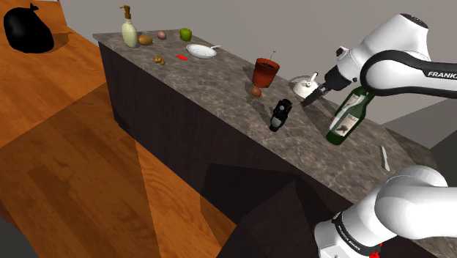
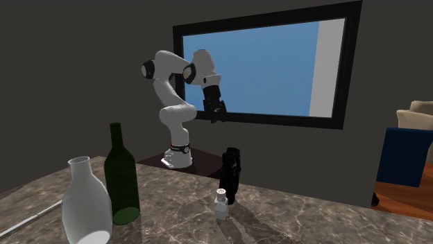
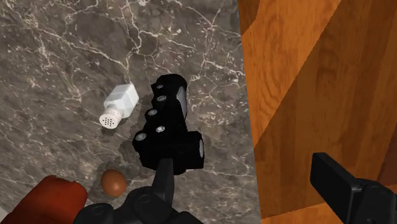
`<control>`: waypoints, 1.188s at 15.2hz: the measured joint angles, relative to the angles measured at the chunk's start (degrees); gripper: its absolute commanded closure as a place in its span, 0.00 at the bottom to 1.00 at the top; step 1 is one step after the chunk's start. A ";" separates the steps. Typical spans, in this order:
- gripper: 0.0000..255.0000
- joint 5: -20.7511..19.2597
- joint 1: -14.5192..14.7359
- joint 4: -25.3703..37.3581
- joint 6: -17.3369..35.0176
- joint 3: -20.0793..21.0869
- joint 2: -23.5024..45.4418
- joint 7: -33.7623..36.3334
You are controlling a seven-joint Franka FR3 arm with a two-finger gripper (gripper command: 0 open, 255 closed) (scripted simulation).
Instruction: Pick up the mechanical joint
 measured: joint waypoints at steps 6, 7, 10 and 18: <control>0.00 -3.72 -0.29 -4.36 21.09 -6.29 10.90 -6.29; 0.00 -4.09 -0.05 -4.52 25.02 -7.86 13.61 -7.76; 0.00 -3.84 2.28 -4.11 35.05 -12.51 20.88 -12.07; 0.00 2.67 17.16 -3.02 50.58 -29.34 33.12 -22.78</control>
